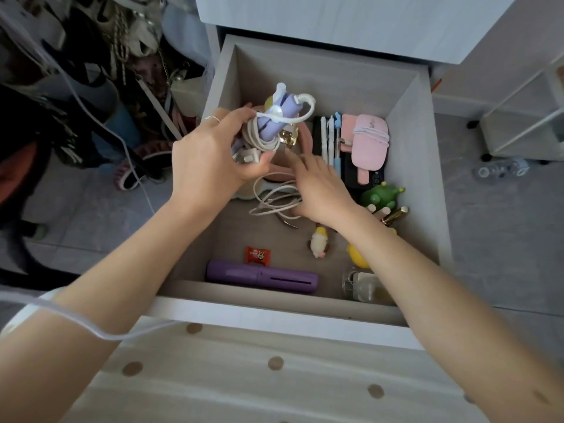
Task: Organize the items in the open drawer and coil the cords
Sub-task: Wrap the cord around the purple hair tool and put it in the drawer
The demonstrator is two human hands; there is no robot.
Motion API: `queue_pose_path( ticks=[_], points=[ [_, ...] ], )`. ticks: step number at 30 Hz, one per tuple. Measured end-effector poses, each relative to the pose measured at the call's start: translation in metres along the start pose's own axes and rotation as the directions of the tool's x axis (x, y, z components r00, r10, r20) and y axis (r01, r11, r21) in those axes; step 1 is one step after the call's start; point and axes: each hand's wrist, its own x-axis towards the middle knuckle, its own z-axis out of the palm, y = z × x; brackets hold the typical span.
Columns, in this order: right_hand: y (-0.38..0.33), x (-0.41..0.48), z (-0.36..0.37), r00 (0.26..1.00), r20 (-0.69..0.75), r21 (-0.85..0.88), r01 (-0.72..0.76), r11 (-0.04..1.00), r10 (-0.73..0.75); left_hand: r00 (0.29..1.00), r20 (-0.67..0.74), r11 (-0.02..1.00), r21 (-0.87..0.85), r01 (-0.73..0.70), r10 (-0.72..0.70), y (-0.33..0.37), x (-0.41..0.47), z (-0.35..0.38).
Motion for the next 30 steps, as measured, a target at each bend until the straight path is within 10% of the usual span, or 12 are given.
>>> queue_pose_path(
  ticks=[6,12,16,19,30],
  points=[
    [0.005,0.000,-0.029,0.913,0.100,0.362,-0.404,0.840,0.396,1.000,0.016,1.000,0.005,-0.004,0.004,-0.002,0.001,0.000],
    [-0.018,-0.021,-0.033,0.939,-0.316,0.544,0.061,0.837,0.137,1.000,0.022,1.000,0.006,-0.012,0.012,-0.004,0.001,0.001],
    [-0.036,-0.039,-0.009,0.919,0.106,0.347,0.325,0.880,-0.381,0.999,0.030,0.999,0.029,-0.019,0.018,-0.004,0.000,0.002],
    [-0.039,-0.045,0.024,0.784,0.463,0.303,0.299,0.905,-0.414,1.000,0.028,1.000,0.022,-0.015,0.014,-0.002,0.000,0.002],
    [-0.040,-0.038,0.043,0.743,0.500,0.411,0.250,0.877,-0.446,0.998,0.027,0.998,0.018,-0.058,0.058,-0.002,0.002,0.003]
  ],
)
